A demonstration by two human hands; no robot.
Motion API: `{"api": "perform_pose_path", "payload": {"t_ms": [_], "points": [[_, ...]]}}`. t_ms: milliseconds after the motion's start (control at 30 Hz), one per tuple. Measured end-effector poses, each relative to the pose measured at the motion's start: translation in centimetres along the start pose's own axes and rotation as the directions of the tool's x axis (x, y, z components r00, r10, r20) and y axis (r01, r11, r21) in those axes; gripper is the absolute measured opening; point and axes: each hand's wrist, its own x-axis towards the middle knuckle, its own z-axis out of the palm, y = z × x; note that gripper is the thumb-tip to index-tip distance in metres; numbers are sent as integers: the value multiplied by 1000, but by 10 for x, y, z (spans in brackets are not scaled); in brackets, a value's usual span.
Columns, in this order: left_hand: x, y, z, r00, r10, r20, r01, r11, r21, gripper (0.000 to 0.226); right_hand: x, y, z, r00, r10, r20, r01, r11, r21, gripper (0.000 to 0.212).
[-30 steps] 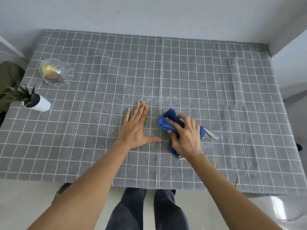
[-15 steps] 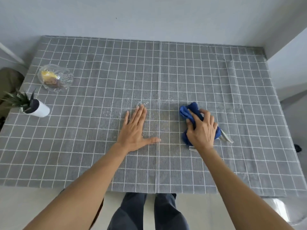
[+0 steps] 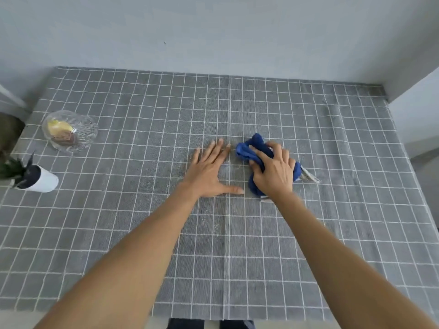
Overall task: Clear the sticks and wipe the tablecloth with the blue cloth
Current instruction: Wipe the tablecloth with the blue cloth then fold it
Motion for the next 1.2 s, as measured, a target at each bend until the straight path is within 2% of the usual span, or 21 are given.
{"api": "perform_pose_path", "payload": {"t_ms": [67, 167, 233, 300, 400, 467, 633, 700, 767, 867, 933, 1100, 1200], "points": [[0, -2, 2, 1000, -1, -10, 1, 1000, 4, 132, -6, 0, 1, 999, -36, -17, 36, 999, 8, 36], [0, -2, 3, 1000, -1, -10, 1, 1000, 5, 133, -22, 0, 0, 979, -203, -22, 204, 979, 6, 40], [0, -2, 3, 1000, -3, -7, 3, 1000, 9, 134, -23, 5, -1, 965, -262, -1, 262, 965, -3, 41], [1, -2, 2, 1000, -4, -4, 4, 1000, 10, 135, -11, 9, -2, 972, -233, 6, 233, 972, -14, 41], [0, 0, 1, 1000, -4, 7, 4, 1000, 3, 135, 9, 13, -1, 998, -61, -18, 61, 998, -27, 40], [0, 0, 1, 1000, -3, 6, 3, 1000, 3, 135, 9, 12, -1, 999, -19, -33, 19, 1000, -23, 38], [-1, 0, 0, 1000, -5, -3, 5, 1000, -6, 133, -25, 5, -2, 956, -294, -1, 294, 956, 16, 39], [-1, 1, -1, 1000, -9, 1, 9, 1000, -1, 133, -26, 7, -3, 944, -330, 9, 330, 944, 29, 40], [-1, 2, -1, 1000, -16, 5, 15, 1000, 11, 134, -13, 12, -3, 962, -270, 26, 270, 963, -2, 42], [-1, 2, -1, 1000, -20, 17, 20, 1000, 14, 134, 13, 20, -6, 999, -42, 2, 42, 999, -20, 41], [-2, 2, -2, 1000, -21, 19, 20, 1000, 20, 134, 14, 18, -7, 1000, 13, -14, -14, 1000, -6, 39], [-1, 1, 0, 1000, -22, 16, 22, 1000, 7, 134, -29, 6, -5, 957, -288, 41, 288, 958, 22, 38], [0, 1, 0, 1000, -23, 13, 22, 1000, 19, 134, -14, 12, -7, 966, -251, 53, 252, 968, -9, 40]]}}
